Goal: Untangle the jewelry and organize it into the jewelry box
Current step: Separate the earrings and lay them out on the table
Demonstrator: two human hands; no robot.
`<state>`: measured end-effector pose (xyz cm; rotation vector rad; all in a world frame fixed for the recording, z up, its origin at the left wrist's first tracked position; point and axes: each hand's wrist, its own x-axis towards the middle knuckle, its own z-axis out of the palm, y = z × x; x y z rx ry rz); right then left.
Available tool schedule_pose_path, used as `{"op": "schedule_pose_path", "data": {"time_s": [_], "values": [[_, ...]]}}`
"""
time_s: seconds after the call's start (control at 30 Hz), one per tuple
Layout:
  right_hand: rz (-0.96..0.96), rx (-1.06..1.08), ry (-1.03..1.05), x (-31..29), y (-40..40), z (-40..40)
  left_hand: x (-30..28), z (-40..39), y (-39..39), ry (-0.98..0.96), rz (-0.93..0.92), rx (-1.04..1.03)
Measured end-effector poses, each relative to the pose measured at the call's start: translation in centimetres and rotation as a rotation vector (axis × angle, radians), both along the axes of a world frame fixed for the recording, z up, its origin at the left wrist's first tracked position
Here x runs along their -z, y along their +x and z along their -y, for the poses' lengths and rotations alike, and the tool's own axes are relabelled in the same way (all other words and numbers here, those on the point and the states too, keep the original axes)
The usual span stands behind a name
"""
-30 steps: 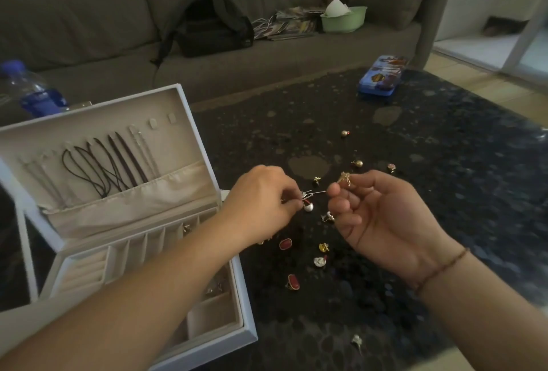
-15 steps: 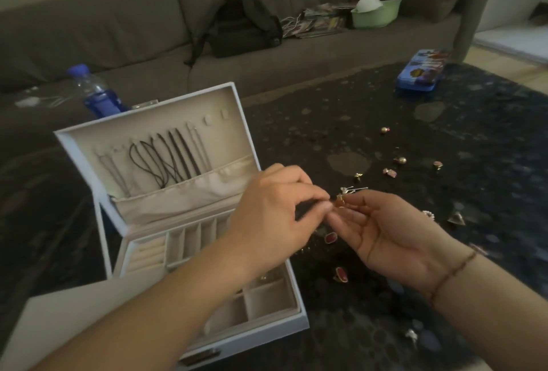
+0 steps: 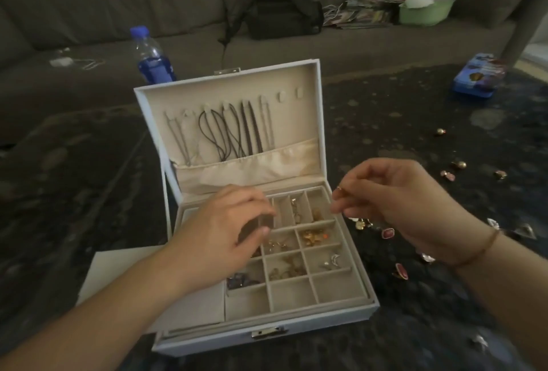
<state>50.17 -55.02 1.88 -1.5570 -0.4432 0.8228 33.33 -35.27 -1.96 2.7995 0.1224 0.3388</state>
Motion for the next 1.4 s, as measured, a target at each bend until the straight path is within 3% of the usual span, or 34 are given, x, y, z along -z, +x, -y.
{"op": "schedule_pose_path", "data": {"time_s": [0.27, 0.33, 0.6, 0.8, 0.9, 1.07, 1.2, 1.4], "values": [[0.939, -0.376, -0.317, 0.1, -2.2, -6.2, 0.3, -0.7, 0.0, 0.045, -0.004, -0.005], [1.073, -0.489, -0.396, 0.5, -2.2, -7.1, 0.5, -0.7, 0.0, 0.038, 0.001, -0.013], [1.089, -0.573, -0.462, 1.0, -1.7, -8.1, 0.9, -0.8, 0.1, 0.093, -0.025, -0.012], [1.005, -0.531, -0.362, 0.3, -1.5, -7.0, 0.8, -1.0, 0.2, 0.049, -0.039, -0.010], [0.955, -0.347, -0.273, -0.8, -1.2, -5.6, 0.8, -1.0, 0.3, 0.081, -0.049, 0.018], [0.815, 0.181, -0.073, -2.2, 2.0, -0.3, 0.7, -1.2, 0.5, 0.149, -0.080, 0.051], [0.642, 0.562, -0.031, -0.9, 5.4, 4.5, 0.5, -1.0, 0.7, 0.145, -0.087, 0.035], [0.570, 0.666, -0.255, 2.6, 7.2, 8.0, 0.2, -0.7, 1.0, 0.149, -0.120, 0.009]]}}
